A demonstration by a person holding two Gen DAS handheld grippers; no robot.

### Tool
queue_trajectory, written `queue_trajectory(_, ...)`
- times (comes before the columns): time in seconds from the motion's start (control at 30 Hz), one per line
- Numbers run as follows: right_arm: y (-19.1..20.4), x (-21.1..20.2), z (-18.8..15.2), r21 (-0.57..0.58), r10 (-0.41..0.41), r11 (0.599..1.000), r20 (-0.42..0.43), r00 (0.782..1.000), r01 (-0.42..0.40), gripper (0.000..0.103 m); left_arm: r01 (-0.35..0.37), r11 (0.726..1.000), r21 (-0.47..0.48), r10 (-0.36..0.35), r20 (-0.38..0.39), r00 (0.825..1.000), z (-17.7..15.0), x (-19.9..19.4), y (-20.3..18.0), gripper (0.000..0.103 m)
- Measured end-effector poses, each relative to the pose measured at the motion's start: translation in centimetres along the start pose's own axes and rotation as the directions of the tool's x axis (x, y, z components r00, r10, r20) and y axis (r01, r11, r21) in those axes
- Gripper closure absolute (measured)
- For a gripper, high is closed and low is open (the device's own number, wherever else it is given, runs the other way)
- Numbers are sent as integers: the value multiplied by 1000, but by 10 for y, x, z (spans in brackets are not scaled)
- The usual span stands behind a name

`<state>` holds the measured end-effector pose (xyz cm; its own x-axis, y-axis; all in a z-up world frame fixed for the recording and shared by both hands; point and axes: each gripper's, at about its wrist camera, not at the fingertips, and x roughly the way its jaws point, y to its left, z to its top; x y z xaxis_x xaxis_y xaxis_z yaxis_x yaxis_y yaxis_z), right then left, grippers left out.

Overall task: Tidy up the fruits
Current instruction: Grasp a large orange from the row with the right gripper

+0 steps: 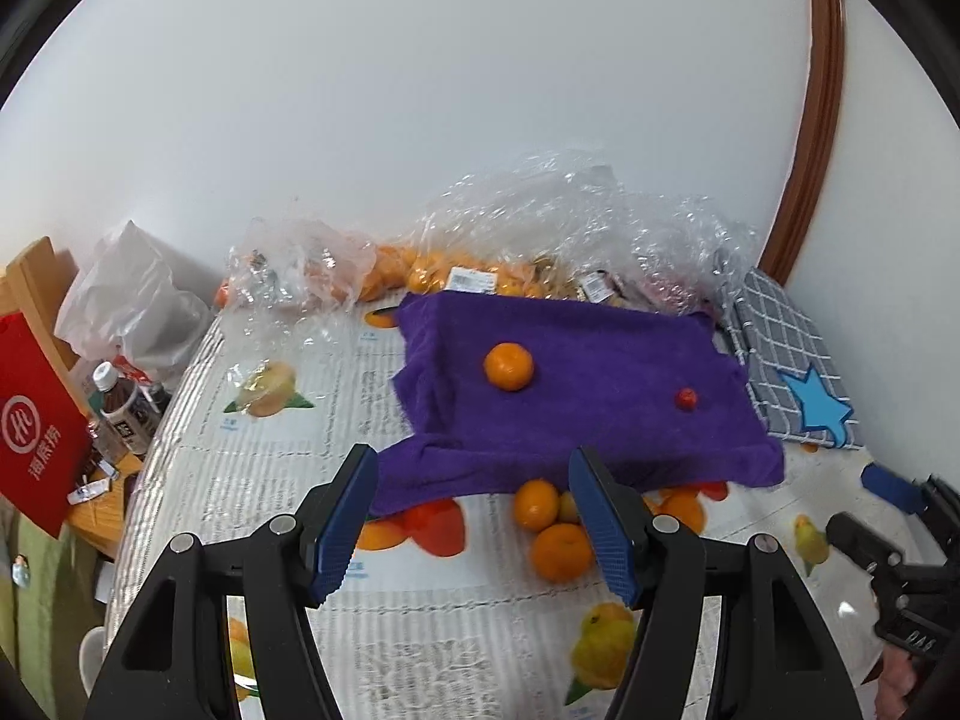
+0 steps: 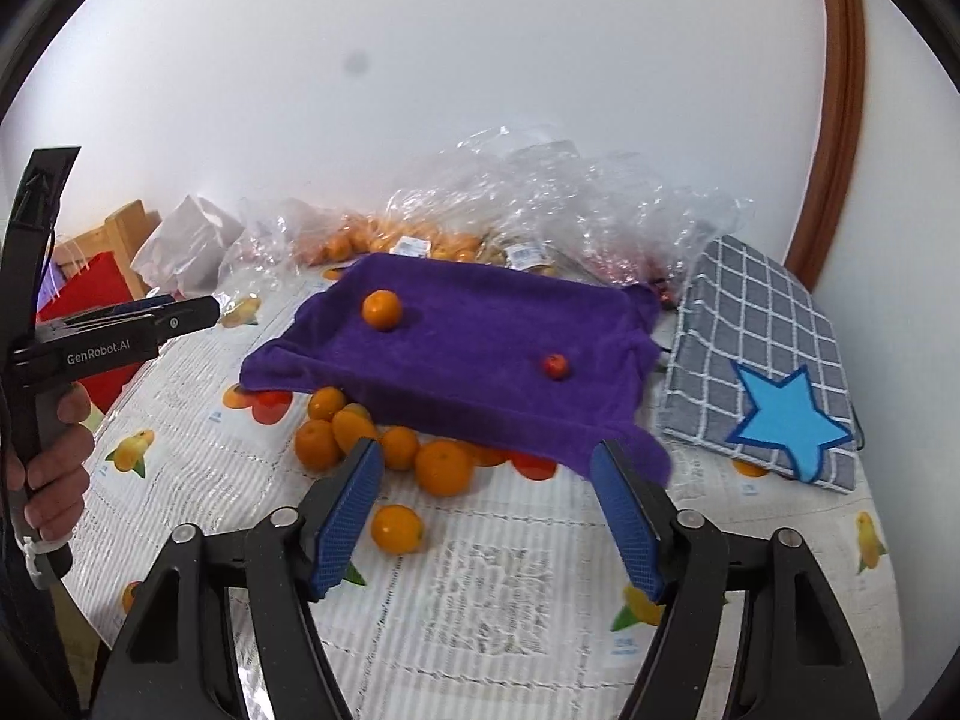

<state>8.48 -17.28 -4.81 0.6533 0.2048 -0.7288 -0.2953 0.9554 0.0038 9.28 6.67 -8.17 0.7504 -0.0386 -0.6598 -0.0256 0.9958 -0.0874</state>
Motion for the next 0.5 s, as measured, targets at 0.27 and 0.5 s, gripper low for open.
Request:
queue_trajectory(0.27,24,55,-31,19,76,997,-119,990,-74,56,68,996,-63,-70,-27,997,-4,7,21,39)
queue_trajectory(0.5,38,91,-45,42,87,996,-176,981,-81,58,92,994,-64,-96,-50,994,-9,25,33,39)
